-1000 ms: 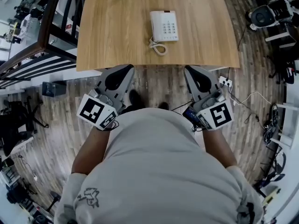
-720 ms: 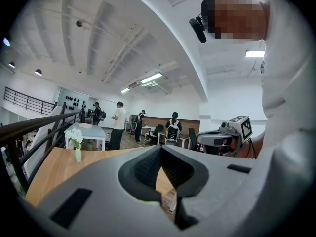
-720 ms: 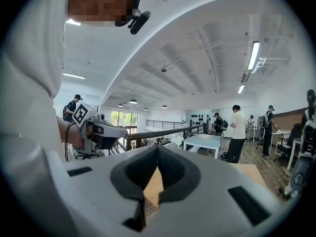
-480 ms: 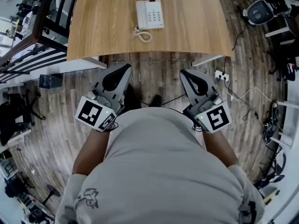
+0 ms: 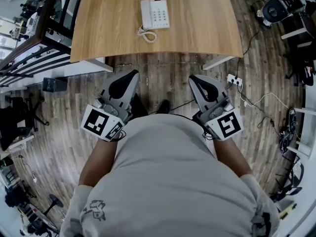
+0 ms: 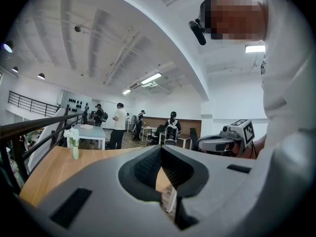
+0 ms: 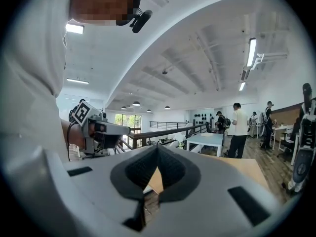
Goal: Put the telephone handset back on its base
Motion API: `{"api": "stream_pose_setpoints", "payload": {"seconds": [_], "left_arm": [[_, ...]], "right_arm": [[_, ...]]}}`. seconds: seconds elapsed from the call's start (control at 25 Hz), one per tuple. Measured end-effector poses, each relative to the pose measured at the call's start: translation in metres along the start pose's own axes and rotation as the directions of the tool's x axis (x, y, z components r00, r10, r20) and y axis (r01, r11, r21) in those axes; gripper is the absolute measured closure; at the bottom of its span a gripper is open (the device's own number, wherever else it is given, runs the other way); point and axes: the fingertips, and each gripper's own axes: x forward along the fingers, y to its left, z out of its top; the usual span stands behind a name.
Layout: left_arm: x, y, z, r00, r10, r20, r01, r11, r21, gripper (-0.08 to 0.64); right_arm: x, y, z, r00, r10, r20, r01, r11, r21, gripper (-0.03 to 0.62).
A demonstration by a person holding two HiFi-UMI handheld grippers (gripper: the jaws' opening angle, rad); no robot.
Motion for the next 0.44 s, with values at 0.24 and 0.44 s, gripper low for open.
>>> {"api": "stream_pose_setpoints", "payload": {"seconds": [0.24,0.44], "left_arm": [[-0.0003,0.0004,-0.0018,1.0,0.007,0.002,-0.007,1.0,-0.006,0.555],[-0.0047,0.0051,-0.0011,1.0,0.012,0.009,-0.012,1.0,-0.012,0.554]], "right_arm": [[0.0008,-0.0021,0.0017,1.0,0.0,0.005,0.0,1.0,0.001,0.586],[0.0038,0.001,0.0036,1.0,-0.002,0.012,0.002,1.0,-0.005,0.588]]}}
